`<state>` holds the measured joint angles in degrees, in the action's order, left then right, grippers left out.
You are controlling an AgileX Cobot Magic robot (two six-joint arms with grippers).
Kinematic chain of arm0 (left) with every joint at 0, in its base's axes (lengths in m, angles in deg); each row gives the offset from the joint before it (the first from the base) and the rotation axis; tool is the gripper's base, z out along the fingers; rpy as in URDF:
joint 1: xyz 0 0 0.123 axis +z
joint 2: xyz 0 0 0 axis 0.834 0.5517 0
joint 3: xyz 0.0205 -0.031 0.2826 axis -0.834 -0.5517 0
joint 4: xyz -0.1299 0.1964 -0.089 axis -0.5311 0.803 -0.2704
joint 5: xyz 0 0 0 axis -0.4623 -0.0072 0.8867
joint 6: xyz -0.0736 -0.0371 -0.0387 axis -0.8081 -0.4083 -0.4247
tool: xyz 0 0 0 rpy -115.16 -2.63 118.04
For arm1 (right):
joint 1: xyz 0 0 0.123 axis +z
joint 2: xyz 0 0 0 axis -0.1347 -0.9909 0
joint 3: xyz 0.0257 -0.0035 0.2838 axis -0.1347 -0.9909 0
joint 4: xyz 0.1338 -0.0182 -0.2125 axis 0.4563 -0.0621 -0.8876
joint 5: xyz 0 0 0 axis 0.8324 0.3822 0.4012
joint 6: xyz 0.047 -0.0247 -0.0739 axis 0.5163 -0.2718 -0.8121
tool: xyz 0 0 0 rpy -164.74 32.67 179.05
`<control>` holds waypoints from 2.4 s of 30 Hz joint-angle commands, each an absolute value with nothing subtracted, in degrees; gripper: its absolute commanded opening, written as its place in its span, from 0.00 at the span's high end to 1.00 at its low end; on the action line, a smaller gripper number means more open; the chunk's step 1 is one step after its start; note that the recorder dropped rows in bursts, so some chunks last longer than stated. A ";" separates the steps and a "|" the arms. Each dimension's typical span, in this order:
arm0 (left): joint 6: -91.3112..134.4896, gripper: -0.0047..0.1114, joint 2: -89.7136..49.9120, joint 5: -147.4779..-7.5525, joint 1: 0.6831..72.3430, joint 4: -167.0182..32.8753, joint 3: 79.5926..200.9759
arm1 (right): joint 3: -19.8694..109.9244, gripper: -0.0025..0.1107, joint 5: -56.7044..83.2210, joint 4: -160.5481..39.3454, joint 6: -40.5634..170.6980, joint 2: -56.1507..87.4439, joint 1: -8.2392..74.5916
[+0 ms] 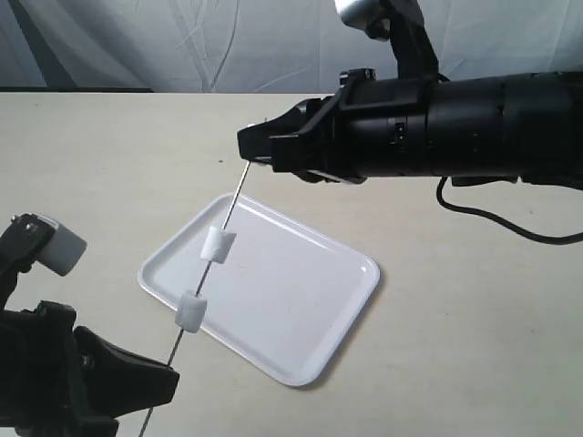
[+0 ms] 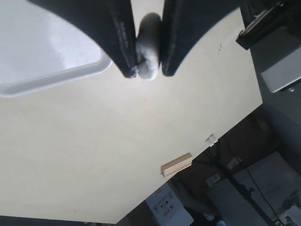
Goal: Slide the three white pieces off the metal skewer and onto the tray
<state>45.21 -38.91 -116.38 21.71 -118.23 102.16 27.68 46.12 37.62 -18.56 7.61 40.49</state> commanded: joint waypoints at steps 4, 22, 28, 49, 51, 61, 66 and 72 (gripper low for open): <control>42.89 0.96 -39.11 -119.06 21.62 -119.28 98.97 | 28.53 0.83 33.55 39.35 -20.21 12.03 39.77; 36.42 0.96 -38.99 -111.85 21.62 -113.31 100.81 | 20.78 0.83 37.41 39.35 -18.07 7.80 39.77; 30.89 0.96 -36.69 -113.19 21.62 -106.52 101.92 | 19.13 0.83 41.83 39.35 -16.71 0.01 39.77; 34.28 0.96 -27.67 -108.87 21.62 -108.98 101.92 | 19.36 0.68 52.40 39.35 -18.80 -15.92 39.77; 34.28 0.96 -27.67 -108.61 21.62 -109.42 101.92 | 19.36 0.68 55.08 39.35 -19.91 -15.43 39.77; 40.31 0.96 -27.67 -109.80 21.62 -120.04 102.86 | 19.44 0.60 69.74 39.35 -24.41 -14.15 39.77; 40.31 0.96 -27.67 -111.70 21.62 -120.48 103.86 | 20.93 0.56 72.17 39.35 -24.63 -14.15 39.77; 40.79 0.96 -27.78 -113.77 21.62 -121.07 103.86 | 24.71 0.56 74.29 39.35 -23.88 -14.15 39.77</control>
